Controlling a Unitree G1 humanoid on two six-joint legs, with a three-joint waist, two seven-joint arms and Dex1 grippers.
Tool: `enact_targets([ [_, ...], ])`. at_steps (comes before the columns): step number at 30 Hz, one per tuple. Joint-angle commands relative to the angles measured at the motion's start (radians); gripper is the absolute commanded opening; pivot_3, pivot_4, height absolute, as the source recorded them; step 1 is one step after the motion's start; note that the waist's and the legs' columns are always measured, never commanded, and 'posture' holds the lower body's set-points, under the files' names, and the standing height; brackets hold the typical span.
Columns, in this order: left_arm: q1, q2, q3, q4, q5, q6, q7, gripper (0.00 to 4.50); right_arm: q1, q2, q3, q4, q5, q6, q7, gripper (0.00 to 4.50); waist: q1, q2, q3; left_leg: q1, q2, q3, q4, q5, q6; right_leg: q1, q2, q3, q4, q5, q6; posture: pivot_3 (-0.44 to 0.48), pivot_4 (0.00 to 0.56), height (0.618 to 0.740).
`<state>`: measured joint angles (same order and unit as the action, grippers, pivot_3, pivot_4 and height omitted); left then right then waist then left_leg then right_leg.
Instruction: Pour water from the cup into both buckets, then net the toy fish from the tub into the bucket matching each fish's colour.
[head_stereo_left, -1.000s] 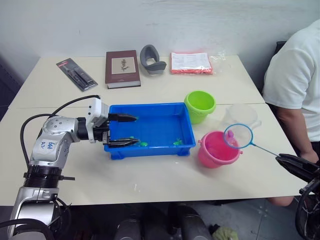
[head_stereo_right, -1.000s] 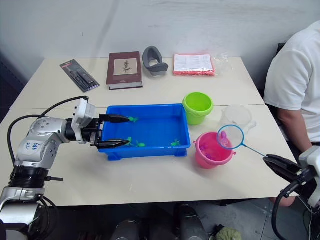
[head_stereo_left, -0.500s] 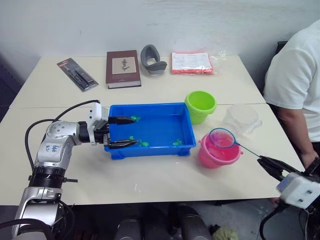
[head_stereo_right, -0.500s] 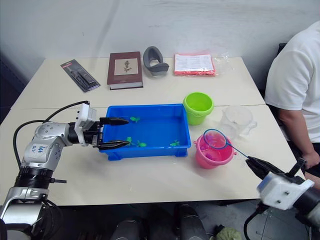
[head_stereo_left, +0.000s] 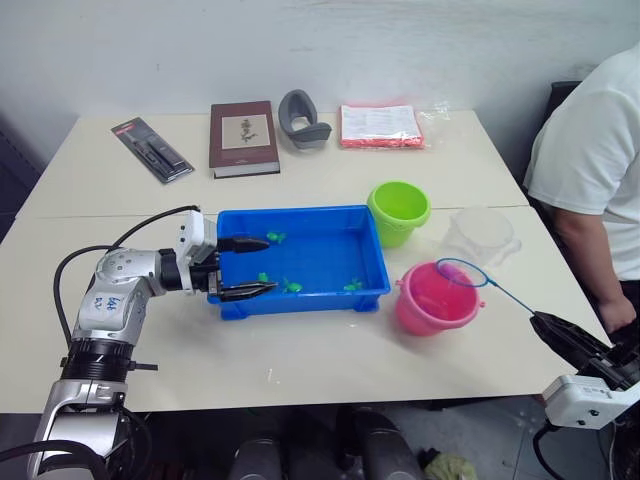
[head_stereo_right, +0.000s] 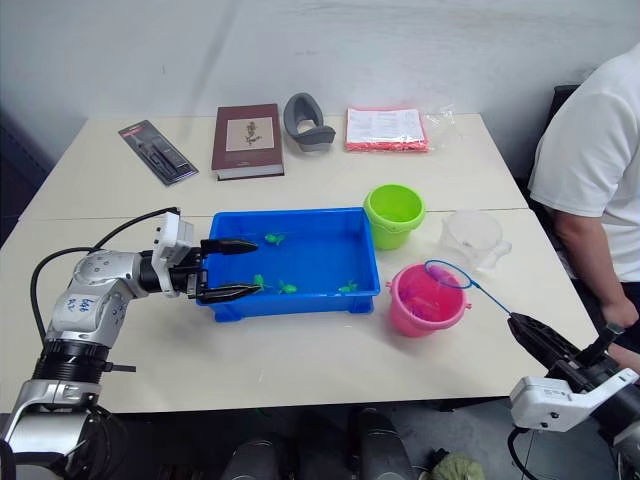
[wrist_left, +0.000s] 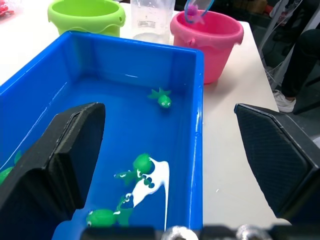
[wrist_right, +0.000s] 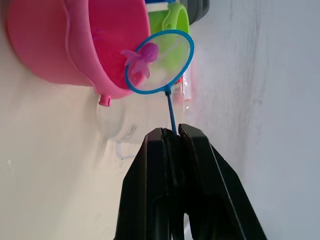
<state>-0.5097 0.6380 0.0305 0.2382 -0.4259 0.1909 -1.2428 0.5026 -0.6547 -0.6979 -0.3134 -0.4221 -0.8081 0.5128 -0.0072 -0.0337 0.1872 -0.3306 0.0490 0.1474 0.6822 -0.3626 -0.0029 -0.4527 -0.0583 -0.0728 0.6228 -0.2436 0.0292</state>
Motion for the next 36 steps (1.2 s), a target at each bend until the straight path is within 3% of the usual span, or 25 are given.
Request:
enact_targets([
  [1,-0.001,0.000,0.024,-0.059,-0.019,0.005,0.011,4.44,0.038,0.005,-0.007,-0.020,0.024,-0.011,-0.034,0.00,0.001,0.000,0.000,0.000,0.000,0.000,0.000,0.000,0.000,0.000,0.000,0.000,0.000,0.000,0.000,0.000,0.150,0.740],
  [13,0.007,0.007,0.031,-0.094,-0.024,0.031,0.024,4.44,0.064,0.008,-0.007,-0.084,0.106,0.066,-0.057,0.00,0.001,0.000,0.000,0.008,0.000,0.000,-0.002,-0.001,-0.001,0.006,0.000,0.001,0.000,-0.002,0.000,0.000,0.150,0.740],
  [18,0.010,0.023,0.044,-0.083,-0.020,0.028,0.018,4.44,-0.016,-0.097,0.083,-0.224,0.476,0.360,0.054,0.00,-0.008,0.000,0.000,0.010,0.001,0.000,-0.003,-0.001,0.000,0.007,0.000,0.002,0.000,-0.002,0.000,0.000,0.150,0.740],
  [21,0.016,0.042,0.061,-0.070,-0.017,0.020,0.017,4.44,-0.092,-0.252,0.150,-0.345,0.846,0.682,0.158,0.00,-0.018,0.001,0.000,0.010,0.000,0.000,-0.002,-0.001,0.001,0.008,-0.001,0.002,0.001,-0.002,0.000,0.000,0.150,0.740],
  [24,0.021,0.053,0.073,-0.075,-0.015,0.019,0.025,4.44,-0.230,-0.378,0.190,-0.368,0.989,0.866,0.187,0.00,-0.020,0.000,0.001,0.011,0.002,-0.001,-0.003,-0.002,0.001,0.008,0.000,0.001,0.001,-0.002,0.000,0.000,0.150,0.740],
  [27,0.041,0.062,0.088,-0.104,-0.022,0.035,0.042,4.44,-0.418,-0.494,0.309,-0.317,0.963,0.981,0.225,0.00,-0.018,0.000,0.001,0.011,0.001,-0.002,-0.002,-0.002,0.002,0.007,-0.001,-0.001,0.000,-0.002,-0.001,0.000,0.150,0.740],
  [30,0.071,0.079,0.097,-0.132,-0.015,0.045,0.055,4.44,-0.636,-0.556,0.517,-0.251,0.873,1.094,0.254,0.00,-0.019,0.000,0.001,0.011,0.001,-0.001,-0.002,-0.005,0.006,0.006,-0.002,-0.002,-0.001,-0.002,0.000,0.000,0.150,0.740],
  [33,0.081,0.083,0.107,-0.146,-0.008,0.030,0.074,4.44,-0.847,-0.492,0.777,-0.140,0.649,1.076,0.297,0.00,-0.019,0.000,0.000,0.009,0.001,-0.001,-0.001,-0.005,0.005,0.004,-0.003,-0.003,-0.003,-0.002,0.000,0.000,0.150,0.740],
  [36,0.096,0.094,0.116,-0.174,-0.012,0.040,0.086,4.44,-0.970,-0.422,0.881,-0.067,0.533,1.047,0.321,0.00,-0.017,0.000,0.000,0.004,0.001,0.000,-0.001,-0.005,0.005,0.000,-0.004,-0.004,-0.003,-0.002,0.000,0.000,0.150,0.740],
])
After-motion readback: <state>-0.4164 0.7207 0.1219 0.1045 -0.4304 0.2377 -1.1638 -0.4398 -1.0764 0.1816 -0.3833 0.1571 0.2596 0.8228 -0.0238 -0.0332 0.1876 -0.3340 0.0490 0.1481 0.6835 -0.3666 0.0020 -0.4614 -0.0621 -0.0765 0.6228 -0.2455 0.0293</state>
